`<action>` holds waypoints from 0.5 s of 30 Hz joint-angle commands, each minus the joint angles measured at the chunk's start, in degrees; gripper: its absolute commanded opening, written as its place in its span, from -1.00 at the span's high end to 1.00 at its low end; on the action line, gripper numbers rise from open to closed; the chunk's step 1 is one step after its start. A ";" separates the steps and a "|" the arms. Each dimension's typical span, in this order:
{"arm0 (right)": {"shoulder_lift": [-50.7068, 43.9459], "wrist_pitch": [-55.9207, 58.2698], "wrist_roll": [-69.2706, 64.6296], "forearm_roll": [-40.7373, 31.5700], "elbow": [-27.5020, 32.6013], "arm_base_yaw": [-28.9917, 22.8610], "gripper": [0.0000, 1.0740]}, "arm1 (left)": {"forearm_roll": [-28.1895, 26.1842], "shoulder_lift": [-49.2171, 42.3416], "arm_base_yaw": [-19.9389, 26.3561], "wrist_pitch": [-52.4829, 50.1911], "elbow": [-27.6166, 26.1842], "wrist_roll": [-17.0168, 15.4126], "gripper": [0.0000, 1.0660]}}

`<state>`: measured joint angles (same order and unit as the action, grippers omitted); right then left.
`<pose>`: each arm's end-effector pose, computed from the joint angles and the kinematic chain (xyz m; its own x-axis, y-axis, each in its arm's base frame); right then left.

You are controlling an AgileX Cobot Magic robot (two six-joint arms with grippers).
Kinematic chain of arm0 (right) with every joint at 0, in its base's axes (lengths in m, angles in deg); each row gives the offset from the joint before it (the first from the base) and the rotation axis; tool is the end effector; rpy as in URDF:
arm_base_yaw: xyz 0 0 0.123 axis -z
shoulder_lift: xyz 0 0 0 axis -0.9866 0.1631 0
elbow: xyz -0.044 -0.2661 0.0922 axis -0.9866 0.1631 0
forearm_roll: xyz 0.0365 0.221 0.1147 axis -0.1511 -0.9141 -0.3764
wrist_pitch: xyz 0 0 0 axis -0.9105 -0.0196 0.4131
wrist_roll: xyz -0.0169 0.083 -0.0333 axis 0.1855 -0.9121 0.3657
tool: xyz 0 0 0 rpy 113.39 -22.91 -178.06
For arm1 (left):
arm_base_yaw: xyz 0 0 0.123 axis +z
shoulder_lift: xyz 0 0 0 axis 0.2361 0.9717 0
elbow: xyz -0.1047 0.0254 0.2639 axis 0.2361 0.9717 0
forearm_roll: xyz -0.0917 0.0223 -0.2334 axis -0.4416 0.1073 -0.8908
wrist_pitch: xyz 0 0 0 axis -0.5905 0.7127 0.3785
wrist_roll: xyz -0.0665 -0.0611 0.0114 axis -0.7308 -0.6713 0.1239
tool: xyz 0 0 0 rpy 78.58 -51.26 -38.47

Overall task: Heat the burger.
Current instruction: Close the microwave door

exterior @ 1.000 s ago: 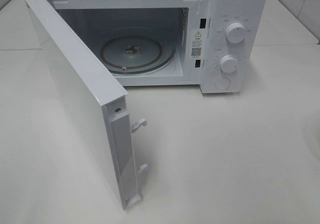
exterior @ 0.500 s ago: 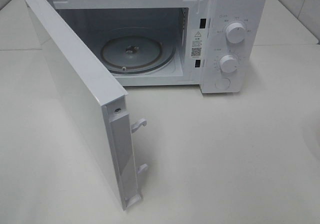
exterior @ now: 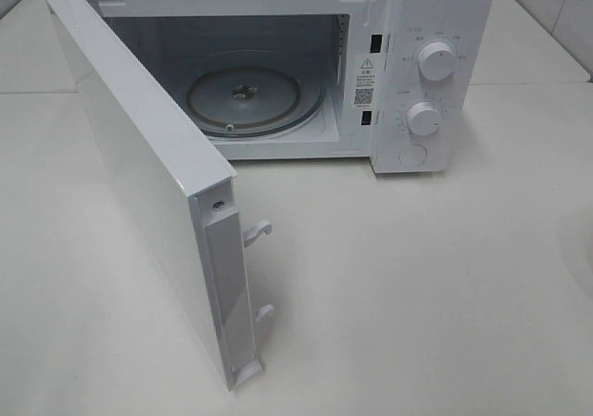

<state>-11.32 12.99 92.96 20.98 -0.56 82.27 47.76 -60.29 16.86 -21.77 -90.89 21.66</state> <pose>-0.0059 0.0079 0.2777 -0.4516 -0.0203 -0.8920 -0.0610 0.9981 0.0082 -0.0055 -0.0122 0.2799 -0.4316 0.0031 -0.9020 0.0740 0.9967 -0.0319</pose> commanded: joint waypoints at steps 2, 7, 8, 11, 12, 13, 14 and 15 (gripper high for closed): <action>-1.26 -0.46 0.11 0.11 0.06 0.29 -0.85 | -0.17 -0.86 0.23 -0.74 0.23 -0.40 -0.88; -1.26 -0.46 0.11 0.11 0.06 0.29 -0.85 | -0.17 -0.86 0.23 -0.74 0.23 -0.40 -0.88; -1.26 -0.46 0.11 0.11 0.06 0.29 -0.85 | -0.17 -0.86 0.23 -0.74 0.23 -0.40 -0.88; -1.26 -0.46 0.11 0.11 0.06 0.29 -0.85 | -0.17 -0.86 0.23 -0.74 0.23 -0.40 -0.88; -1.26 -0.46 0.11 0.11 0.06 0.29 -0.85 | -0.23 -0.86 0.23 -0.74 0.23 -0.40 -0.88; -1.26 -0.46 0.11 0.11 0.06 0.29 -0.85 | 0.74 -0.80 0.23 -0.74 0.23 -0.29 -0.88; -1.26 -0.46 0.11 0.11 0.06 0.29 -0.85 | 0.74 -0.80 0.23 -0.74 0.23 -0.29 -0.88; -1.26 -0.46 0.11 0.11 0.06 0.29 -0.85 | 1.66 -0.69 0.23 -0.74 0.23 -0.57 -0.88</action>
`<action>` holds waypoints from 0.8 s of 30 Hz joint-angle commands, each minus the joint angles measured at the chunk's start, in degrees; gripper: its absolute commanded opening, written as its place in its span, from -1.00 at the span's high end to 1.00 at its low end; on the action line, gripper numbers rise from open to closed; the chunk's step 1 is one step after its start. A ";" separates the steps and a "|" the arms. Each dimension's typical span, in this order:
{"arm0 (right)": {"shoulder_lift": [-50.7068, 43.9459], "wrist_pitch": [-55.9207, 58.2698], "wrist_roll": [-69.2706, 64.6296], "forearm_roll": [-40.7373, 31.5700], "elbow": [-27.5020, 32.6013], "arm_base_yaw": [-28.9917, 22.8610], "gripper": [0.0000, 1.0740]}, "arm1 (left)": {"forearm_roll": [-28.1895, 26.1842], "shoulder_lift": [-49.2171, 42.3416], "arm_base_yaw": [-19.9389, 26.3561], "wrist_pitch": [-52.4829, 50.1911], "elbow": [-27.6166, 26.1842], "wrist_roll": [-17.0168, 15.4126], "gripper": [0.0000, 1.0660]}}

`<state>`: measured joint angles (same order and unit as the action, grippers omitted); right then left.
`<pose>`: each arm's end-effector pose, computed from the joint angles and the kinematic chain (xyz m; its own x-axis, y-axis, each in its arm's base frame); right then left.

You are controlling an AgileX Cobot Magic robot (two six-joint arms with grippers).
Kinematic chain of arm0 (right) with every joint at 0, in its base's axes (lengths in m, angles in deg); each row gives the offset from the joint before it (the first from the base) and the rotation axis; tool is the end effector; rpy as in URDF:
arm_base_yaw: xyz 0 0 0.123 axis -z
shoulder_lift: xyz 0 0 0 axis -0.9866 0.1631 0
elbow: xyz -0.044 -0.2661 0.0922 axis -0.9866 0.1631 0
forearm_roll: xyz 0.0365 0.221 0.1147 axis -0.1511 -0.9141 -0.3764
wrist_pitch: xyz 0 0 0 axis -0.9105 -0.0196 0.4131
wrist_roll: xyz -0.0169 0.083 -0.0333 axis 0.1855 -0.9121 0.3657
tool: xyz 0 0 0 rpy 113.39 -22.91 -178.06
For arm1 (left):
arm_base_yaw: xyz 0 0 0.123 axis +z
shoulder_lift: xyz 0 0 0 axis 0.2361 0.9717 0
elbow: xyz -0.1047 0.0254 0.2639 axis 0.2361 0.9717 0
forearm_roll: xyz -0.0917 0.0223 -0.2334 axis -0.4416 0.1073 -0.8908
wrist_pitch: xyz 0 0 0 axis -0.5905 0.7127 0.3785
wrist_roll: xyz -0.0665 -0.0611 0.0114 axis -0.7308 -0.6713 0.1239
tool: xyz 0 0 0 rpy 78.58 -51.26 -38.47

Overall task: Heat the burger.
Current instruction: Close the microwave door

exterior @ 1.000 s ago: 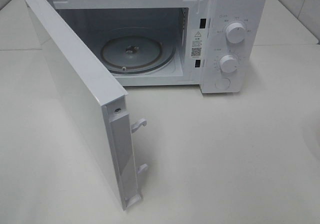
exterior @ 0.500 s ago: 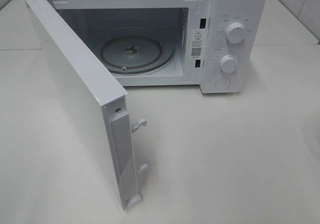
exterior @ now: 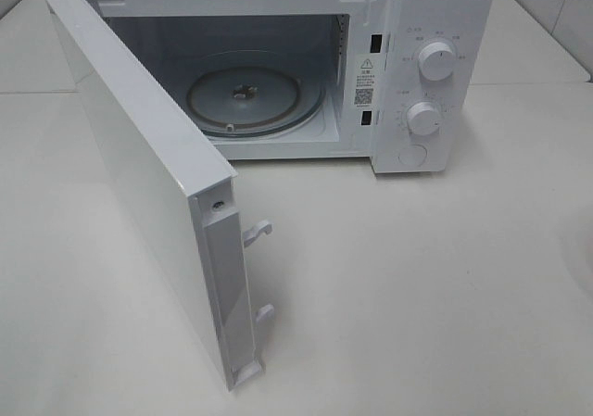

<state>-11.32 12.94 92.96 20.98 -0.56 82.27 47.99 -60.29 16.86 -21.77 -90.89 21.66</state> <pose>-0.0059 0.0079 0.2777 -0.4509 -0.0203 -0.8924 -0.0610 0.9981 0.0081 -0.0055 -0.0119 0.2799 -0.4318 0.0052 -0.9020 0.0718 0.9970 -0.0287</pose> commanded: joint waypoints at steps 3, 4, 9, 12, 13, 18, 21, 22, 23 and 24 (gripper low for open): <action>-1.15 -0.40 0.06 0.11 0.06 0.29 -0.85 | 3.15 0.34 0.23 -1.55 -0.23 -2.52 -0.88; -1.15 -0.40 0.06 0.11 0.06 0.29 -0.85 | 4.07 1.83 0.23 -3.55 -1.20 -4.24 -0.88; -1.15 -0.40 0.06 0.11 0.06 0.29 -0.85 | 4.53 6.47 0.23 -12.83 -2.75 -5.50 -0.88; -1.15 -0.40 0.06 0.11 0.06 0.29 -0.85 | 4.76 13.81 0.23 -23.20 -2.75 -4.07 -0.88; -1.15 -0.40 0.06 0.11 0.06 0.29 -0.85 | 4.76 16.10 0.23 -26.30 -2.58 -3.09 -0.88; -1.15 -0.40 0.06 0.11 0.06 0.29 -0.85 | 4.70 27.22 0.23 -42.17 -0.97 0.06 -0.85; -1.15 -0.40 0.06 0.11 0.06 0.29 -0.85 | 4.70 34.26 0.23 -50.99 0.40 0.29 -0.71; -1.15 -0.40 0.06 0.11 0.06 0.29 -0.85 | 4.58 36.50 0.23 -53.86 0.80 0.29 -0.63; -1.15 -0.40 0.06 0.11 0.06 0.29 -0.85 | 4.58 36.50 0.23 -53.86 0.80 0.29 -0.63; -1.15 -0.40 0.06 0.11 0.06 0.29 -0.85 | 4.53 40.34 0.23 -58.79 1.60 0.29 -0.44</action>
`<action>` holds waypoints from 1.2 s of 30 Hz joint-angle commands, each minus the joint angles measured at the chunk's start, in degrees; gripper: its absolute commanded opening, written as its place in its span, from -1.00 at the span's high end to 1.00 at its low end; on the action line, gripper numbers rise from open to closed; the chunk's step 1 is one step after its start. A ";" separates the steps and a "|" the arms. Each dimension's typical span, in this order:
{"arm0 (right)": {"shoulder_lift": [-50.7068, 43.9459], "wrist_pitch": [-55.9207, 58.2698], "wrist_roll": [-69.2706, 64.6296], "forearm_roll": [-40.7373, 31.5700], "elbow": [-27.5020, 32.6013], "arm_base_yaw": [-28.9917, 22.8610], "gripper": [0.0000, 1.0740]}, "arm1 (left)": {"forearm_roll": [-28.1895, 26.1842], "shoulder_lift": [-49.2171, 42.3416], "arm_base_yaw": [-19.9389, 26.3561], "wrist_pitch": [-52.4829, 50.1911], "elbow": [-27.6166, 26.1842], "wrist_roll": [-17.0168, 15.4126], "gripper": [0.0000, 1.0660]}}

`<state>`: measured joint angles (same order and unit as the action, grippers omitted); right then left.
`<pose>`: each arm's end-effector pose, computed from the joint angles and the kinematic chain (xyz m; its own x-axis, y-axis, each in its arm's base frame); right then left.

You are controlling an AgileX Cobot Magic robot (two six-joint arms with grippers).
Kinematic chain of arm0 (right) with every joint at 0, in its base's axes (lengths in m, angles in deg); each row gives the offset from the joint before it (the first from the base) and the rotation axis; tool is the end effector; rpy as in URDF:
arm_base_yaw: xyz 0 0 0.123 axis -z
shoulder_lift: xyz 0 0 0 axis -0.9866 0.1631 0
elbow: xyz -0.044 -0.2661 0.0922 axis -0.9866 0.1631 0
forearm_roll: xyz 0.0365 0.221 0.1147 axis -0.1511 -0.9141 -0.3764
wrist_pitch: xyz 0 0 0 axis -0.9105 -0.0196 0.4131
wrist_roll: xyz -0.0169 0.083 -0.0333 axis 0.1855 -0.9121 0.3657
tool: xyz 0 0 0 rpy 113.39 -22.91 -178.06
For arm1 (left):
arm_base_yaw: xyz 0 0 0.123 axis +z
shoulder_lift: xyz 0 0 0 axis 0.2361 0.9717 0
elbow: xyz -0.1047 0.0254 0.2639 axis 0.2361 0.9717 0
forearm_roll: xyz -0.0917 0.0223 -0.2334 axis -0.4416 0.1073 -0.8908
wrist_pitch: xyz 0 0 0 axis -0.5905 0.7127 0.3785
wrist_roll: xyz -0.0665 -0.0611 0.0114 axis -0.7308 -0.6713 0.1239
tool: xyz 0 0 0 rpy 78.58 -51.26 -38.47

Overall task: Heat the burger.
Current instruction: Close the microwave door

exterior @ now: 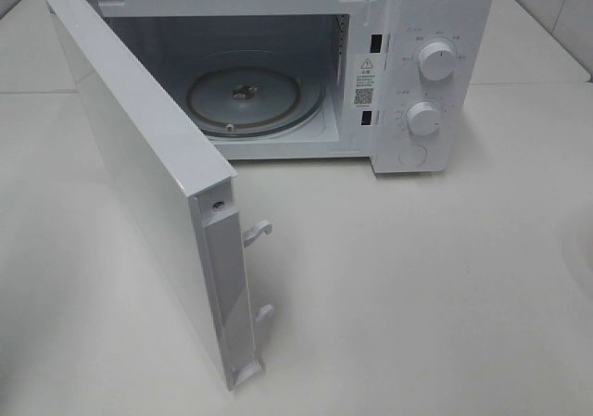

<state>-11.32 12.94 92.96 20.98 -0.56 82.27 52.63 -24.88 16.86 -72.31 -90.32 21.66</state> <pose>-0.0059 0.0079 0.2777 -0.4509 -0.0203 -0.8924 -0.0610 0.9981 0.0081 0.1316 0.0064 0.3129 -0.1995 0.0268 -0.9795 -0.0374 0.9987 0.0349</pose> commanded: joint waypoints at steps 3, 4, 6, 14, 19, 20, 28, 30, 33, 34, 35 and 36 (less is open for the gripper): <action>-1.15 -0.40 0.06 0.11 0.06 0.29 -0.85 | -0.74 10.37 0.23 -15.99 2.18 -0.34 -0.05; -1.15 -0.40 0.06 0.11 0.06 0.29 -0.85 | -0.74 10.37 0.23 -15.99 2.18 -0.34 -0.05; -1.15 -0.40 0.06 0.11 0.06 0.29 -0.85 | -1.20 15.24 0.23 -22.12 3.15 -3.32 0.39; -1.15 -0.40 0.06 0.11 0.06 0.29 -0.85 | -0.34 23.95 0.23 -36.55 5.16 -4.76 1.00; -1.15 -0.40 0.06 0.11 0.06 0.29 -0.85 | 2.12 28.88 0.23 -44.92 7.22 -10.49 1.00; -1.15 -0.40 0.06 0.11 0.06 0.29 -0.85 | 3.78 29.91 0.23 -47.21 7.96 -12.03 1.00; -1.15 -0.40 0.06 0.11 0.06 0.29 -0.85 | 15.87 38.50 0.23 -62.22 13.35 -19.54 1.00; -1.15 -0.40 0.06 0.11 0.06 0.29 -0.85 | 16.90 40.79 0.23 -64.06 14.09 -19.71 1.00; -1.15 -0.40 0.06 0.11 0.06 0.29 -0.85 | 23.03 43.77 0.23 -64.97 14.50 -20.11 1.00; -1.15 -0.40 0.06 0.11 0.06 0.29 -0.85 | 25.67 44.58 0.23 -65.03 14.50 -20.63 1.00; -1.15 -0.40 0.06 0.11 0.06 0.29 -0.85 | 25.67 44.58 0.23 -65.03 14.50 -20.63 1.00; -1.15 -0.40 0.06 0.11 0.06 0.29 -0.85 | 31.00 46.47 0.23 -65.72 14.50 -22.29 1.00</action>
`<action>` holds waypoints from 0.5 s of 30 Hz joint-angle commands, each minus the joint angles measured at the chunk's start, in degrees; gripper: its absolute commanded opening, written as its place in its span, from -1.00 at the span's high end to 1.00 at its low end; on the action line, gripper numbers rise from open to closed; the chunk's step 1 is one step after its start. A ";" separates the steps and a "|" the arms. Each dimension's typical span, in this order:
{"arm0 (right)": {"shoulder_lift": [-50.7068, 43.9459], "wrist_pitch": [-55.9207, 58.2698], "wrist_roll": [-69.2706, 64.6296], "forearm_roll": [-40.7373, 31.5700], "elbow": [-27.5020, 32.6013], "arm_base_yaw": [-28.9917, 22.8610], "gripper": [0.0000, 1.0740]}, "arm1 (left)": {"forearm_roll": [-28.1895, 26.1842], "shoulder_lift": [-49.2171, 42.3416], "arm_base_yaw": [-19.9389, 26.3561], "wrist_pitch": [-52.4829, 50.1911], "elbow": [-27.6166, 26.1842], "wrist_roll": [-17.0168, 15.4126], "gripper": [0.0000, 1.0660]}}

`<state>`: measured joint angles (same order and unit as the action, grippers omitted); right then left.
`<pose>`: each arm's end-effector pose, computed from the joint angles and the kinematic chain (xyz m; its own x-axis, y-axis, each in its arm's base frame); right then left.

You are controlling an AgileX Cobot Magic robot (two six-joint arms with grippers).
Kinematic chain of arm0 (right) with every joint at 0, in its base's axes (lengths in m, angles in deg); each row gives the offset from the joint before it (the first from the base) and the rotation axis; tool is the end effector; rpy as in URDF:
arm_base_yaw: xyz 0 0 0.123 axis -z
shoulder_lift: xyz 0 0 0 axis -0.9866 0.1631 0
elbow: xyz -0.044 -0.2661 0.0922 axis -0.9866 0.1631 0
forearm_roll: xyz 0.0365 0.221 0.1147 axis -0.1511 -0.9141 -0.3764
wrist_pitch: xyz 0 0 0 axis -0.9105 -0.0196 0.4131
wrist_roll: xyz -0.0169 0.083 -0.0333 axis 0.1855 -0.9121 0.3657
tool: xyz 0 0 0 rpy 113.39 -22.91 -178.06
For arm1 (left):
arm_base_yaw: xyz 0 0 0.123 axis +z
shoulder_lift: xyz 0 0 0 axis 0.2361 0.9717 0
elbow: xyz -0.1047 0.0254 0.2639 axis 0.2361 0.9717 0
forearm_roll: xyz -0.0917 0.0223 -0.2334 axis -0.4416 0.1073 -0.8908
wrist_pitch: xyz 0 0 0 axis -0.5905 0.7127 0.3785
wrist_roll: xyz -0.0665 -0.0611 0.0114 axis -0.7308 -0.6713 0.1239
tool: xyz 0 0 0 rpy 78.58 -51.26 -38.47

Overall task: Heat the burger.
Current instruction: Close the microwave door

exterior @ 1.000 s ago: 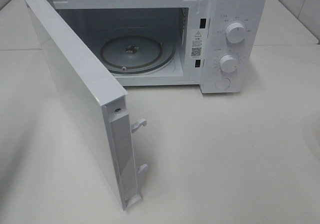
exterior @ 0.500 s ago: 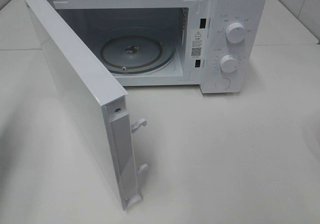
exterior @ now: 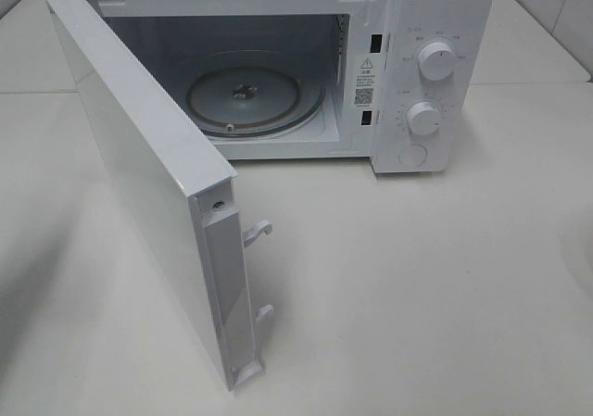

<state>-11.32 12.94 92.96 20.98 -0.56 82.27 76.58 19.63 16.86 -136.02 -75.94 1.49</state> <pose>-0.0059 0.0079 0.2777 -0.4509 -0.0203 -0.8924 -0.0610 0.9981 0.0081 0.2166 -0.0133 0.1869 -0.1535 -0.0441 -0.9872 0.2167 0.9732 -0.0771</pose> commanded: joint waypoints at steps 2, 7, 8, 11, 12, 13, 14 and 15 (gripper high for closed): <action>-1.15 -0.40 0.06 0.11 0.06 0.29 -0.85 | 8.82 2.92 0.23 -2.81 0.06 -3.09 1.00; -1.15 -0.40 0.06 0.11 0.06 0.29 -0.85 | 14.15 8.54 -0.11 -6.13 -0.86 -5.04 1.00; -1.15 -0.40 0.06 0.11 0.06 0.29 -0.85 | 15.24 9.63 -0.92 -6.07 -1.20 -5.04 1.00; -1.15 -0.40 0.06 0.11 0.06 0.29 -0.85 | 15.58 10.14 -1.43 -6.07 -1.43 -5.04 1.00; -1.15 -0.40 0.06 0.11 0.06 0.29 -0.85 | 15.53 11.00 -2.86 -5.96 -2.06 -5.04 1.00; -1.15 -0.40 0.06 0.11 0.06 0.29 -0.85 | 15.30 11.86 -4.30 -5.73 -2.92 -4.81 1.00; -1.15 -0.40 0.06 0.11 0.06 0.29 -0.85 | 15.30 11.86 -4.30 -5.73 -2.92 -4.81 1.00; -1.15 -0.40 0.06 0.11 0.06 0.29 -0.85 | 15.07 12.38 -5.04 -5.73 -3.50 -4.81 1.00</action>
<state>-11.32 12.94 92.96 20.98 -0.56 82.27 91.88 32.07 12.34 -141.06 -78.86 -3.04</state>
